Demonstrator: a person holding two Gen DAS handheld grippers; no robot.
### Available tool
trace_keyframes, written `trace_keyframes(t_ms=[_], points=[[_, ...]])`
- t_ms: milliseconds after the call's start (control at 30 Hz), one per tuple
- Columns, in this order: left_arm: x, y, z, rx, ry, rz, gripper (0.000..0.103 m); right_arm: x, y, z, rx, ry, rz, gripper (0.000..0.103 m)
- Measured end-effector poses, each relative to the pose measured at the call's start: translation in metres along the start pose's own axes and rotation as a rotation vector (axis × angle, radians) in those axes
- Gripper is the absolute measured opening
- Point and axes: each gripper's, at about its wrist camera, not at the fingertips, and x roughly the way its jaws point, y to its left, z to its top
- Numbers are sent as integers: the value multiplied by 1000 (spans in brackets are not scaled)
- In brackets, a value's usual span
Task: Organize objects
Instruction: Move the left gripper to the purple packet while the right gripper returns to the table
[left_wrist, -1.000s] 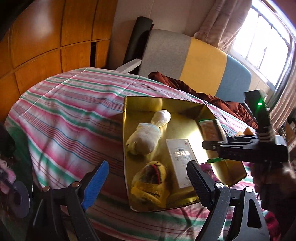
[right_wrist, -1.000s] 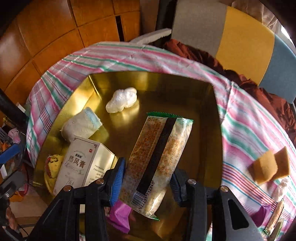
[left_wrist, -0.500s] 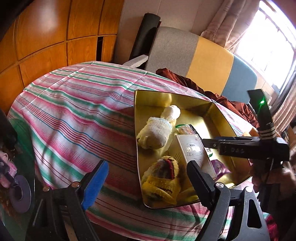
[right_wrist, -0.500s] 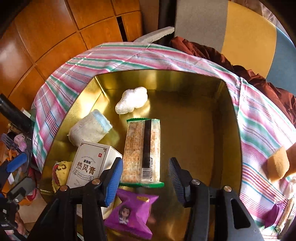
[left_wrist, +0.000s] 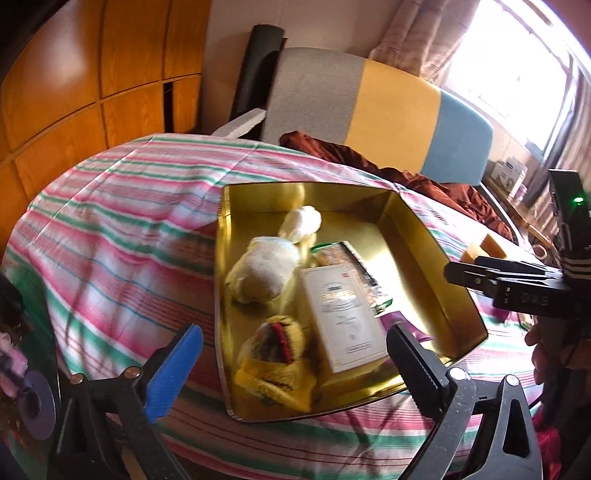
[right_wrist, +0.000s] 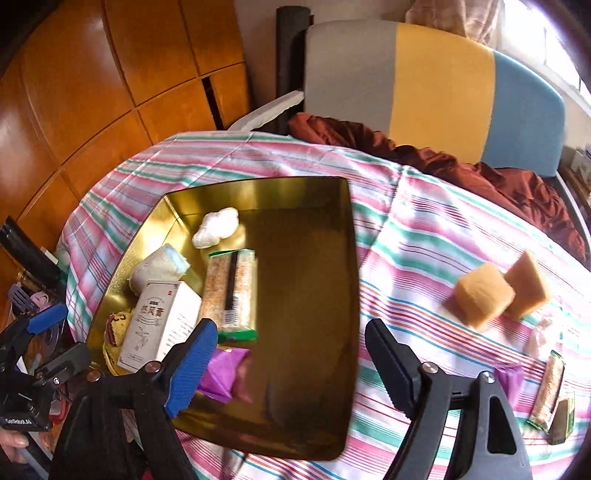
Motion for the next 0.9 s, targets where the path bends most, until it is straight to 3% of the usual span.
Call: trace_keyframes(t_ms=[167,367,633,767,900], points=[[0,-28,8,62,-4,-38,103,-23,-46,-14,59,-14,-78,84],[2,-72,18,163,-8,-109,103,-48,-127,-38,171,-4,-236,84],[4,-149,28,315,-1,-218,103,-89,-260,-84,519,-77,-463,84],[9,-194,27,390,17,-269,103,-94,-312,-123,829,-77,-413,84],[21,-241,24,443,53,-336,103,-100,-323,-135,910,-88,-401,84]])
